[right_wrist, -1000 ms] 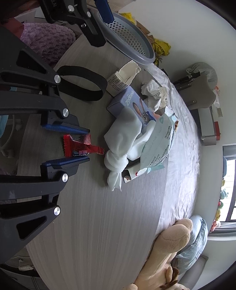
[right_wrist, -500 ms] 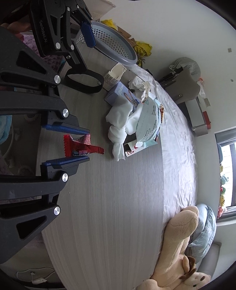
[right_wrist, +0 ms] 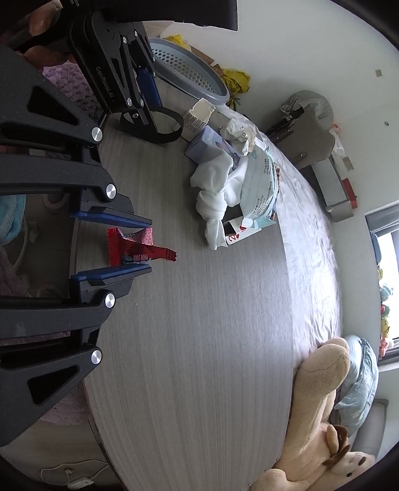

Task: Collect trash
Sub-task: 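Carry both items over the blue basket and open both tools to drop them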

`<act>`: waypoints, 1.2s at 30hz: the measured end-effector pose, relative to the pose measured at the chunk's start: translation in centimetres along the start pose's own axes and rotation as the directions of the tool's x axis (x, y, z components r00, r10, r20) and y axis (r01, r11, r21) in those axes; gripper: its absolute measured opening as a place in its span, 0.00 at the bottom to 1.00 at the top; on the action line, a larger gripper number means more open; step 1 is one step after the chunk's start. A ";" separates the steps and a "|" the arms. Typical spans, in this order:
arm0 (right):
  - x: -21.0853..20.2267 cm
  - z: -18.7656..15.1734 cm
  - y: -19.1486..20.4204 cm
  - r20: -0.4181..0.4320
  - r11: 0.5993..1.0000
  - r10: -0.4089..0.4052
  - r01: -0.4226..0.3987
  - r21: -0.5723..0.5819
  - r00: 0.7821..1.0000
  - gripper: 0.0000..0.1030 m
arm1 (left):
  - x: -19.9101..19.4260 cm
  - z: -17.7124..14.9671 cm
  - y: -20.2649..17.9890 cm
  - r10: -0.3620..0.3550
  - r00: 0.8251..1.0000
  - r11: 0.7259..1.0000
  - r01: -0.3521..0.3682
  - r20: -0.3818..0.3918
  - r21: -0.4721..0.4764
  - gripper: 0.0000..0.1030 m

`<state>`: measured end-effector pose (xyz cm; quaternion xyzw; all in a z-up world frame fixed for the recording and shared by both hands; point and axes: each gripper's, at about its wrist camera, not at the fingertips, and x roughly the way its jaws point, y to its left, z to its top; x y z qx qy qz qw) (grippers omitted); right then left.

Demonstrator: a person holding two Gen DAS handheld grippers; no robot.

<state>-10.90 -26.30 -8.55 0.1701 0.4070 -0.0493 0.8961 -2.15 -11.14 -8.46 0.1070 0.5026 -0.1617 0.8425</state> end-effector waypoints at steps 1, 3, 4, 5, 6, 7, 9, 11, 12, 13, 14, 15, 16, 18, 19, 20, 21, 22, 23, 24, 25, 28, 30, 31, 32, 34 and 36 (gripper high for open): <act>0.0 0.0 0.1 0.000 1.000 0.000 0.000 -0.002 1.000 0.23 | 0.0 -0.1 0.2 -0.009 1.000 1.000 0.009 -0.005 -0.004 0.17; 0.0 0.1 0.3 -0.002 1.000 0.001 -0.001 -0.006 1.000 0.23 | -0.3 -0.1 0.4 -0.019 1.000 1.000 0.019 0.007 -0.004 0.17; 0.0 0.2 0.5 -0.003 1.000 0.001 -0.001 -0.008 1.000 0.24 | -0.6 -0.1 0.5 -0.023 1.000 1.000 0.023 0.017 -0.002 0.17; 0.0 0.2 0.7 -0.002 1.000 0.001 -0.001 -0.011 1.000 0.24 | -1.0 -0.2 0.5 -0.026 0.999 1.000 0.026 0.030 0.001 0.16; -0.1 0.3 0.9 -0.002 1.000 0.000 0.000 -0.014 1.000 0.24 | -1.4 -0.2 0.6 -0.026 0.999 1.000 0.026 0.041 0.004 0.16; -0.2 0.3 1.2 -0.001 1.000 0.000 0.000 -0.018 1.000 0.24 | -1.8 -0.2 0.7 -0.027 0.998 1.000 0.027 0.051 0.004 0.15; -0.5 0.5 1.8 0.004 1.000 -0.001 0.001 -0.029 1.000 0.23 | -2.7 -0.1 1.1 -0.034 0.996 0.999 0.035 0.078 0.000 0.15; -0.8 0.8 2.5 0.011 0.999 -0.002 0.002 -0.042 1.000 0.23 | -3.6 0.1 1.8 -0.034 0.994 0.999 0.035 0.105 -0.011 0.15; -0.9 1.0 2.9 0.015 0.999 0.001 0.000 -0.048 1.000 0.23 | -4.0 0.1 2.2 -0.035 0.992 0.999 0.038 0.118 -0.018 0.15; -1.0 1.2 3.3 0.017 0.998 0.004 -0.003 -0.055 1.000 0.24 | -4.5 0.2 2.7 -0.033 0.991 0.999 0.036 0.132 -0.026 0.15; -1.1 1.3 3.7 0.020 0.998 0.007 -0.006 -0.063 1.000 0.24 | -5.0 0.2 3.2 -0.028 0.989 0.999 0.033 0.146 -0.034 0.15; -1.2 1.5 4.3 0.023 0.997 0.011 -0.009 -0.073 1.000 0.24 | -5.4 0.3 3.8 -0.022 0.987 0.999 0.030 0.159 -0.044 0.15; -1.2 1.7 4.9 0.025 0.996 0.014 -0.012 -0.083 1.000 0.24 | -5.8 0.4 4.4 -0.018 0.985 0.998 0.028 0.173 -0.056 0.15; -1.3 2.1 6.2 0.029 0.994 0.027 -0.023 -0.103 0.999 0.24 | -6.7 0.4 5.7 -0.001 0.980 0.997 0.017 0.198 -0.077 0.15; -1.2 2.3 6.9 0.031 0.993 0.035 -0.031 -0.113 0.999 0.24 | -7.1 0.4 6.4 0.011 0.978 0.996 0.008 0.211 -0.088 0.15; -1.2 2.5 7.7 0.036 0.992 0.045 -0.040 -0.121 0.998 0.23 | -7.4 0.4 7.1 0.021 0.975 0.995 0.001 0.221 -0.099 0.15; -1.3 2.8 8.4 0.041 0.990 0.055 -0.050 -0.130 0.998 0.23 | -7.8 0.4 7.9 0.031 0.973 0.994 -0.005 0.229 -0.112 0.15; -1.3 3.0 9.1 0.045 0.988 0.065 -0.058 -0.141 0.997 0.23 | -8.1 0.3 8.7 0.043 0.971 0.992 -0.013 0.235 -0.127 0.15; -1.2 3.2 10.0 0.047 0.986 0.075 -0.067 -0.154 0.996 0.23 | -8.3 0.2 9.6 0.052 0.969 0.989 -0.017 0.242 -0.145 0.15; -1.2 3.5 11.0 0.049 0.983 0.087 -0.078 -0.168 0.995 0.23 | -8.5 0.1 10.6 0.065 0.967 0.986 -0.025 0.246 -0.162 0.15; -1.1 3.8 11.7 0.052 0.980 0.100 -0.089 -0.179 0.994 0.24 | -8.7 0.0 11.5 0.081 0.965 0.983 -0.037 0.248 -0.179 0.15; -0.6 4.7 14.3 0.050 0.968 0.144 -0.130 -0.217 0.988 0.23 | -8.9 -0.5 14.4 0.134 0.959 0.970 -0.076 0.249 -0.230 0.15; 0.0 5.1 16.0 0.039 0.957 0.174 -0.160 -0.240 0.984 0.23 | -9.0 -0.7 16.3 0.164 0.956 0.960 -0.098 0.244 -0.261 0.15; 0.4 5.2 16.9 0.033 0.952 0.186 -0.172 -0.253 0.982 0.24 | -9.0 -0.8 17.1 0.177 0.954 0.955 -0.107 0.241 -0.275 0.15; 0.7 5.3 17.8 0.026 0.947 0.198 -0.184 -0.265 0.980 0.24 | -9.0 -0.9 17.9 0.190 0.953 0.950 -0.117 0.238 -0.289 0.15; 1.7 5.6 19.6 0.009 0.934 0.220 -0.208 -0.291 0.975 0.23 | -9.1 -1.0 19.6 0.217 0.948 0.940 -0.139 0.231 -0.312 0.15; 2.6 5.8 21.3 -0.008 0.921 0.239 -0.230 -0.314 0.971 0.23 | -9.0 -1.1 21.0 0.235 0.946 0.931 -0.154 0.222 -0.330 0.15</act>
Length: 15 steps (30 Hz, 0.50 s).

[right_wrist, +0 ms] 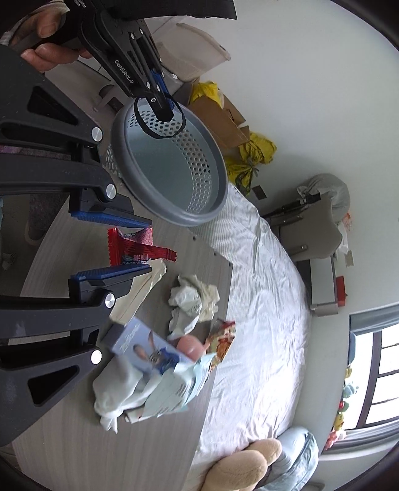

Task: Collect trash
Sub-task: 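Carry both items over the blue basket and open both tools to drop them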

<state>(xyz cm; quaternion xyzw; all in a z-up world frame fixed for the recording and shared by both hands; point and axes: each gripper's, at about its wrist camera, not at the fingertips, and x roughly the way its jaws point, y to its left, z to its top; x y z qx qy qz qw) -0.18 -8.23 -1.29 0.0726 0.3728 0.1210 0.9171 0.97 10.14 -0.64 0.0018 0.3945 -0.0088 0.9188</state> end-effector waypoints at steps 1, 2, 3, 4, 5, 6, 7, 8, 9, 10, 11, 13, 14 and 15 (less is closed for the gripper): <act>0.7 0.3 0.6 -0.004 1.000 0.012 -0.013 -0.010 1.000 0.23 | 0.2 0.2 0.6 0.010 1.000 1.000 -0.010 -0.001 -0.005 0.15; 1.3 0.7 1.2 -0.006 1.000 0.023 -0.023 -0.018 1.000 0.23 | 0.4 0.3 1.2 0.020 1.000 1.000 -0.020 0.000 -0.007 0.15; 2.0 1.0 1.8 -0.012 0.999 0.035 -0.035 -0.028 0.999 0.24 | 0.6 0.5 1.7 0.031 1.000 0.999 -0.031 0.000 -0.007 0.15; 2.7 1.3 2.5 -0.017 0.998 0.046 -0.046 -0.035 0.999 0.24 | 0.9 0.6 2.1 0.040 0.999 0.999 -0.040 -0.002 -0.008 0.15; 3.3 1.6 3.0 -0.025 0.997 0.059 -0.060 -0.041 0.998 0.24 | 1.2 0.8 2.5 0.046 0.999 0.999 -0.046 -0.005 -0.011 0.15; 3.9 1.9 3.4 -0.033 0.996 0.070 -0.072 -0.046 0.997 0.24 | 1.5 0.9 2.9 0.050 0.999 0.999 -0.050 -0.010 -0.015 0.15; 4.6 2.1 3.9 -0.041 0.995 0.080 -0.082 -0.053 0.996 0.24 | 1.9 1.0 3.3 0.052 0.999 0.998 -0.052 -0.015 -0.018 0.15; 5.2 2.3 4.4 -0.049 0.994 0.087 -0.090 -0.061 0.995 0.24 | 2.2 1.2 3.8 0.052 0.998 0.998 -0.053 -0.021 -0.022 0.15; 5.8 2.5 4.9 -0.057 0.993 0.094 -0.097 -0.068 0.994 0.24 | 2.6 1.3 4.2 0.053 0.998 0.998 -0.054 -0.028 -0.025 0.15; 6.2 2.6 5.3 -0.064 0.992 0.101 -0.106 -0.072 0.993 0.24 | 2.9 1.4 4.6 0.055 0.998 0.998 -0.056 -0.034 -0.029 0.15; 6.7 2.8 5.7 -0.072 0.991 0.108 -0.113 -0.075 0.992 0.24 | 3.3 1.5 4.9 0.055 0.998 0.998 -0.057 -0.040 -0.032 0.15; 7.7 3.1 6.4 -0.086 0.989 0.115 -0.122 -0.085 0.990 0.24 | 3.9 1.7 5.6 0.058 0.997 0.997 -0.060 -0.050 -0.037 0.15; 8.2 3.3 6.6 -0.093 0.988 0.118 -0.126 -0.088 0.989 0.24 | 4.2 1.9 5.9 0.058 0.997 0.997 -0.060 -0.055 -0.040 0.15; 8.7 3.4 6.9 -0.100 0.987 0.120 -0.129 -0.091 0.988 0.24 | 4.5 2.0 6.2 0.057 0.997 0.997 -0.060 -0.059 -0.043 0.15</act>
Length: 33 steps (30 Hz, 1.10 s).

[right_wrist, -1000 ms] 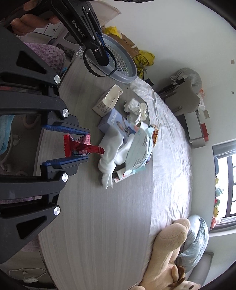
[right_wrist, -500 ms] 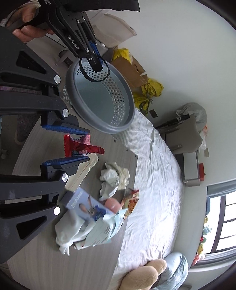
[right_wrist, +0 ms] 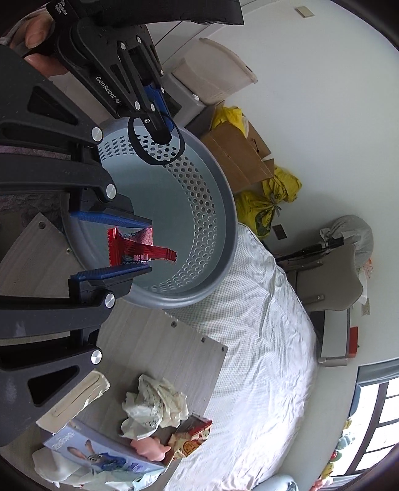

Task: Collect trash
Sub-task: 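Carry both items over the blue basket and open both tools to drop them, then move both tools back from the basket toward the table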

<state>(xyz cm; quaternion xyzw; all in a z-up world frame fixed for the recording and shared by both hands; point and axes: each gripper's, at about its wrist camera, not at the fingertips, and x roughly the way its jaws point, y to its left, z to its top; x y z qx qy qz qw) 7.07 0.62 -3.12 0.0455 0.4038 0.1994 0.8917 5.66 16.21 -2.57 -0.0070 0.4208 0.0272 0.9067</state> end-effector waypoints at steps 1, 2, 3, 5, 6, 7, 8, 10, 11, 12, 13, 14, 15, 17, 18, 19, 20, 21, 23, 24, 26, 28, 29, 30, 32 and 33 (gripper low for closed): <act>0.4 0.1 0.0 -0.006 1.000 0.002 -0.002 -0.001 1.000 0.24 | 0.3 0.1 0.2 0.002 1.000 1.000 -0.002 -0.003 -0.003 0.15; 0.7 0.3 0.1 -0.012 1.000 0.004 -0.004 -0.001 1.000 0.24 | 0.6 0.2 0.4 0.004 1.000 1.000 -0.004 -0.007 -0.006 0.15; 1.2 0.4 0.1 -0.020 1.000 0.008 -0.008 -0.002 1.000 0.24 | 0.9 0.3 0.6 0.003 1.000 1.000 -0.003 -0.012 -0.008 0.15; 2.1 0.5 0.4 -0.029 1.000 0.006 -0.006 -0.002 1.000 0.25 | 1.5 0.5 0.9 0.003 1.000 1.000 -0.004 -0.020 -0.012 0.15; 2.5 0.6 0.4 -0.035 1.000 0.006 -0.006 -0.002 0.999 0.25 | 1.7 0.6 1.1 0.004 1.000 1.000 -0.004 -0.021 -0.014 0.15; 2.8 0.7 0.5 -0.040 1.000 0.006 -0.006 -0.001 0.999 0.25 | 1.9 0.7 1.2 0.003 1.000 1.000 -0.003 -0.024 -0.015 0.15; 3.0 0.8 0.5 -0.044 1.000 0.007 -0.007 0.000 0.999 0.25 | 2.1 0.8 1.3 0.002 1.000 1.000 -0.002 -0.026 -0.018 0.15; 3.4 0.8 0.6 -0.046 1.000 0.003 -0.003 -0.003 0.999 0.26 | 2.4 0.9 1.6 0.000 1.000 1.000 0.000 -0.029 -0.023 0.15; 3.4 0.9 0.7 -0.044 1.000 0.000 0.000 -0.005 0.999 0.26 | 2.6 0.9 1.7 0.000 1.000 1.000 -0.001 -0.031 -0.025 0.15; 3.6 0.9 0.8 -0.042 1.000 -0.003 0.003 -0.007 0.999 0.26 | 2.7 1.0 1.8 -0.001 0.999 1.000 0.000 -0.033 -0.026 0.15; 3.4 0.9 0.7 -0.041 1.000 -0.004 0.004 -0.007 0.999 0.27 | 2.8 1.0 1.8 0.000 0.999 1.000 -0.001 -0.036 -0.025 0.18; 3.3 1.0 0.6 -0.038 1.000 -0.003 0.003 -0.006 0.999 0.30 | 2.9 0.9 1.8 0.000 0.999 1.000 -0.001 -0.039 -0.025 0.25; 3.3 1.0 0.5 -0.034 1.000 -0.002 0.002 -0.007 0.999 0.32 | 2.9 0.9 1.8 0.000 0.999 1.000 -0.002 -0.039 -0.026 0.29; 3.0 1.1 0.7 -0.019 1.000 -0.012 0.012 -0.015 1.000 0.43 | 2.8 0.8 2.0 -0.003 0.999 0.999 0.002 -0.039 -0.032 0.45; 2.9 1.1 0.7 -0.013 1.000 -0.017 0.017 -0.019 1.000 0.44 | 2.8 0.8 2.0 -0.003 0.999 0.999 0.001 -0.038 -0.034 0.48; 2.8 1.1 0.7 -0.010 1.000 -0.020 0.019 -0.021 1.000 0.45 | 2.7 0.8 2.1 0.000 0.999 0.999 -0.001 -0.034 -0.037 0.50; 2.7 1.0 0.7 -0.009 1.000 -0.020 0.020 -0.021 1.000 0.45 | 2.6 0.8 2.1 0.004 0.999 0.999 -0.005 -0.034 -0.038 0.51; 2.7 1.0 0.7 -0.008 1.000 -0.021 0.021 -0.020 1.000 0.45 | 2.6 0.8 2.2 0.008 0.999 0.999 -0.009 -0.036 -0.040 0.53; 2.7 1.0 0.7 -0.011 1.000 -0.021 0.021 -0.019 1.000 0.44 | 2.4 0.7 2.4 0.013 0.999 0.999 -0.015 -0.035 -0.047 0.56; 2.6 1.0 0.7 -0.011 1.000 -0.021 0.021 -0.019 1.000 0.44 | 2.3 0.6 2.5 0.017 0.999 0.999 -0.019 -0.035 -0.049 0.56; 2.5 1.0 0.7 -0.010 1.000 -0.021 0.021 -0.019 1.000 0.44 | 2.2 0.6 2.6 0.022 0.999 0.998 -0.024 -0.036 -0.053 0.57; 2.4 1.0 0.7 -0.009 1.000 -0.020 0.020 -0.018 1.000 0.44 | 2.1 0.5 2.7 0.025 0.999 0.998 -0.027 -0.036 -0.057 0.57; 2.4 1.0 0.8 -0.007 1.000 -0.021 0.021 -0.019 1.000 0.45 | 2.0 0.4 2.7 0.027 0.999 0.998 -0.029 -0.036 -0.059 0.58; 2.3 1.0 0.8 -0.007 1.000 -0.022 0.022 -0.020 1.000 0.45 | 1.9 0.4 2.8 0.028 0.999 0.998 -0.030 -0.035 -0.061 0.58; 2.2 0.9 0.9 -0.007 1.000 -0.021 0.021 -0.019 1.000 0.45 | 1.8 0.3 2.9 0.033 0.999 0.997 -0.035 -0.033 -0.064 0.60; 2.2 0.8 0.9 -0.006 1.000 -0.022 0.022 -0.019 1.000 0.45 | 1.7 0.2 2.9 0.036 0.999 0.997 -0.038 -0.031 -0.065 0.61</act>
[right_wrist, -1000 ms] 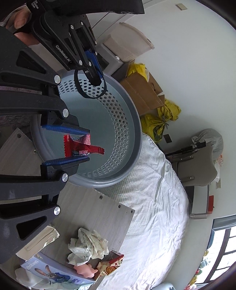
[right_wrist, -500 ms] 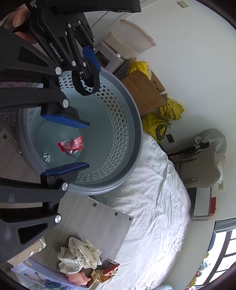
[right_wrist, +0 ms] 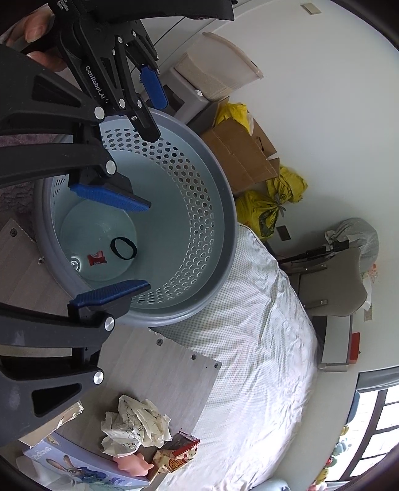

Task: Collect trash
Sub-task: 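Move both tools back from the basket toward the table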

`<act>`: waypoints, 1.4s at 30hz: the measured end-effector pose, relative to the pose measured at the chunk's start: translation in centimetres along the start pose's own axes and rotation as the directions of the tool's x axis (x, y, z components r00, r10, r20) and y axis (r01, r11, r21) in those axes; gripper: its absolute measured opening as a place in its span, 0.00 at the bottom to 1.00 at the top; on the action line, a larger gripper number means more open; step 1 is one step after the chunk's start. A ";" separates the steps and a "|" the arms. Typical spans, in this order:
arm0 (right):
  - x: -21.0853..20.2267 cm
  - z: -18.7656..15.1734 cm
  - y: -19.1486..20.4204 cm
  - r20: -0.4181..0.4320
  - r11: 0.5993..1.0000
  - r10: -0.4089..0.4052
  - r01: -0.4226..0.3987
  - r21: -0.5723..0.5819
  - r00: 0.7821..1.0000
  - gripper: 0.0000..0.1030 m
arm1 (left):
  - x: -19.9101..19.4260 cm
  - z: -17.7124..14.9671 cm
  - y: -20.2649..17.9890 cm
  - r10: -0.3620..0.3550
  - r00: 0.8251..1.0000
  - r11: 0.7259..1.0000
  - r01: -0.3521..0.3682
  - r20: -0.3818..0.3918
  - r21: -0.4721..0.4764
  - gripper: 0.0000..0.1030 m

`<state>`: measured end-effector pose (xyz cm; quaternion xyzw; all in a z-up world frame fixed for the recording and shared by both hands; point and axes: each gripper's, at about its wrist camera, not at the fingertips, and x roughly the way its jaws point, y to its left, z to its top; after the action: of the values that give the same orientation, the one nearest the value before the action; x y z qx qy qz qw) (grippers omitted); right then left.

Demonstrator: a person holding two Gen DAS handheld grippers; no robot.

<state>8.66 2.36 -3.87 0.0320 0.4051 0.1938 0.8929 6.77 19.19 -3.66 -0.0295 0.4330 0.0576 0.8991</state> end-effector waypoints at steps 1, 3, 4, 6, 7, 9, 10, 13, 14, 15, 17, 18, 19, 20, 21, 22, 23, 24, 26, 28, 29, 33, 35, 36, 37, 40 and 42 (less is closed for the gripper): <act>0.0 0.0 0.0 0.001 1.000 -0.001 0.001 0.000 1.000 0.46 | -0.1 0.0 0.0 0.004 1.000 1.000 -0.004 0.004 0.000 0.62; -0.1 0.0 0.1 0.001 1.000 -0.002 0.002 -0.001 1.000 0.47 | -0.3 -0.1 0.0 0.012 1.000 1.000 -0.012 0.009 0.001 0.63; -0.1 -0.1 0.1 0.001 1.000 -0.002 0.002 -0.001 1.000 0.47 | -0.4 -0.2 0.0 0.013 1.000 1.000 -0.013 0.010 0.002 0.63; -0.1 -0.1 0.1 0.001 1.000 -0.003 0.003 0.000 1.000 0.48 | -0.5 -0.2 0.1 0.016 1.000 1.000 -0.016 0.012 0.000 0.63; -0.2 -0.1 0.1 0.002 1.000 -0.003 0.003 0.000 1.000 0.49 | -0.6 -0.2 0.1 0.018 1.000 1.000 -0.018 0.013 -0.001 0.63; -0.4 -0.2 0.2 0.004 1.000 -0.005 0.005 0.000 1.000 0.51 | -0.8 -0.3 0.2 0.026 1.000 1.000 -0.026 0.016 -0.004 0.64; -0.5 -0.2 0.1 0.005 1.000 -0.006 0.006 0.001 1.000 0.51 | -0.9 -0.4 0.2 0.032 0.999 0.999 -0.032 0.018 -0.004 0.64; -0.8 -0.4 0.0 0.008 1.000 -0.010 0.010 0.002 1.000 0.53 | -1.3 -0.5 0.3 0.045 0.999 0.999 -0.045 0.026 -0.004 0.65; -1.0 -0.4 0.0 0.010 1.000 -0.011 0.011 0.004 1.000 0.54 | -1.5 -0.5 0.3 0.048 0.998 0.999 -0.048 0.030 -0.005 0.68; -1.2 -0.5 0.0 0.013 1.000 -0.012 0.012 0.004 1.000 0.54 | -1.7 -0.4 0.4 0.051 0.998 0.999 -0.050 0.036 -0.007 0.69; -1.5 -0.6 0.0 0.020 1.000 -0.017 0.017 0.004 1.000 0.59 | -2.1 -0.5 0.4 0.059 0.997 0.998 -0.059 0.048 -0.009 0.70; -1.8 -0.7 0.0 0.026 1.000 -0.021 0.021 0.004 0.999 0.61 | -2.3 -0.5 0.4 0.061 0.997 0.998 -0.060 0.052 -0.009 0.70; -2.0 -0.7 0.0 0.030 1.000 -0.024 0.024 0.005 0.999 0.63 | -2.5 -0.5 0.4 0.062 0.996 0.998 -0.062 0.056 -0.011 0.71; -2.1 -0.7 0.0 0.032 1.000 -0.026 0.026 0.005 0.999 0.64 | -2.7 -0.6 0.4 0.064 0.996 0.998 -0.063 0.059 -0.011 0.71; -2.3 -0.8 0.0 0.035 1.000 -0.029 0.028 0.006 0.999 0.64 | -2.9 -0.6 0.3 0.065 0.996 0.998 -0.064 0.063 -0.012 0.71; -2.5 -0.9 -0.1 0.036 0.999 -0.032 0.032 0.006 0.999 0.65 | -3.0 -0.7 0.3 0.067 0.996 0.998 -0.066 0.066 -0.012 0.71; -2.6 -0.9 -0.1 0.037 0.999 -0.036 0.035 0.006 0.999 0.65 | -3.2 -0.7 0.2 0.070 0.995 0.998 -0.070 0.070 -0.012 0.71; -2.8 -1.0 -0.1 0.038 0.999 -0.039 0.039 0.006 0.999 0.65 | -3.3 -0.8 0.2 0.073 0.995 0.997 -0.072 0.074 -0.010 0.71; -3.2 -1.3 -0.2 0.043 0.999 -0.046 0.046 0.007 0.998 0.69 | -3.6 -1.0 0.0 0.077 0.994 0.997 -0.077 0.080 -0.007 0.72; -3.5 -1.5 -0.3 0.045 0.999 -0.053 0.053 0.009 0.998 0.70 | -3.8 -1.2 -0.1 0.077 0.994 0.997 -0.077 0.083 -0.005 0.74; -3.7 -1.6 -0.4 0.046 0.998 -0.056 0.056 0.009 0.997 0.70 | -3.9 -1.4 -0.2 0.075 0.994 0.997 -0.075 0.084 -0.005 0.74; -4.4 -2.1 -0.6 0.048 0.997 -0.070 0.069 0.015 0.996 0.73 | -4.4 -1.9 -0.6 0.064 0.994 0.998 -0.064 0.087 -0.002 0.74; -4.7 -2.3 -0.8 0.048 0.997 -0.077 0.076 0.020 0.996 0.74 | -4.7 -2.1 -0.9 0.059 0.994 0.998 -0.059 0.091 0.001 0.74; -4.9 -2.4 -0.9 0.049 0.997 -0.081 0.080 0.022 0.996 0.74 | -4.8 -2.1 -1.0 0.056 0.994 0.998 -0.057 0.093 0.004 0.74; -5.0 -2.5 -1.0 0.050 0.996 -0.085 0.084 0.025 0.995 0.76 | -5.0 -2.3 -1.1 0.054 0.994 0.998 -0.055 0.095 0.007 0.74; -5.6 -3.1 -1.4 0.050 0.995 -0.099 0.097 0.034 0.994 0.78 | -5.3 -2.6 -1.5 0.040 0.994 0.999 -0.041 0.098 0.015 0.75; -6.0 -3.5 -1.5 0.050 0.993 -0.109 0.107 0.041 0.993 0.78 | -5.4 -2.8 -1.9 0.026 0.995 0.999 -0.027 0.097 0.018 0.75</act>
<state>3.00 -1.64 -2.28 0.0323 0.3865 0.1365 0.9115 1.50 16.60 -1.14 -0.0120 0.3896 0.0666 0.9185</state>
